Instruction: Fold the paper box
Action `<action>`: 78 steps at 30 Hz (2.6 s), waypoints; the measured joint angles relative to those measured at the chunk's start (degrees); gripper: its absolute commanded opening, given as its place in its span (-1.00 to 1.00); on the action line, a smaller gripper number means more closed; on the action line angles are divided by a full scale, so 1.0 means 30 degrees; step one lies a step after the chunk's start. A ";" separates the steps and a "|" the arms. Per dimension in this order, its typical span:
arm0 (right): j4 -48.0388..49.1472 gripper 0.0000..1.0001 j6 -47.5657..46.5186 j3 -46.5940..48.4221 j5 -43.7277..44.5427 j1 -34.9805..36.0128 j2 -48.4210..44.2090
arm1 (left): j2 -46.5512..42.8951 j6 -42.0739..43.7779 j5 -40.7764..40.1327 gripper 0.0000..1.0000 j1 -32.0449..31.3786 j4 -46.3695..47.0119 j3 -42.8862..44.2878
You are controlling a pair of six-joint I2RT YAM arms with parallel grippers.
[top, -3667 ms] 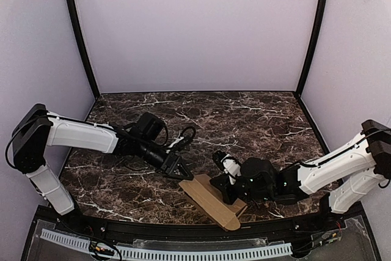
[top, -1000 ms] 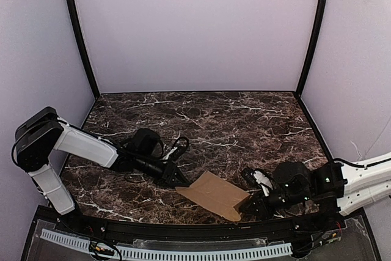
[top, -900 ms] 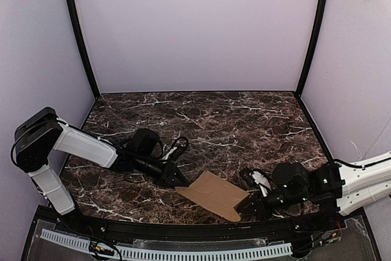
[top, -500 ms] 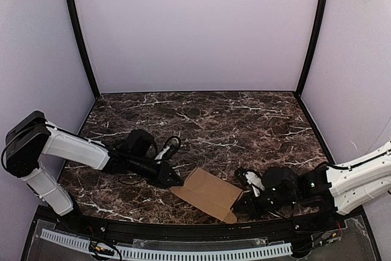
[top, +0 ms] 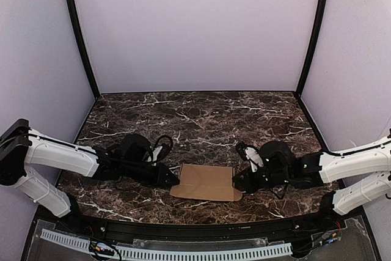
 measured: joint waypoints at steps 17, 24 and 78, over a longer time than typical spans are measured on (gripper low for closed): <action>0.0248 -0.34 0.0976 0.0801 -0.0058 -0.0393 0.1894 | 0.0372 -0.0481 -0.1552 -0.56 -0.0131 0.0007 0.0044; 0.0809 -0.33 0.2754 0.0801 -0.0044 -0.0619 0.2535 | 0.0663 -0.0466 -0.1566 -0.44 -0.0131 0.0007 0.0204; 0.5209 -0.96 0.5413 -0.1770 0.0087 -0.0918 0.2055 | 0.2579 -0.6572 0.2011 0.49 -0.0029 1.2298 -0.4670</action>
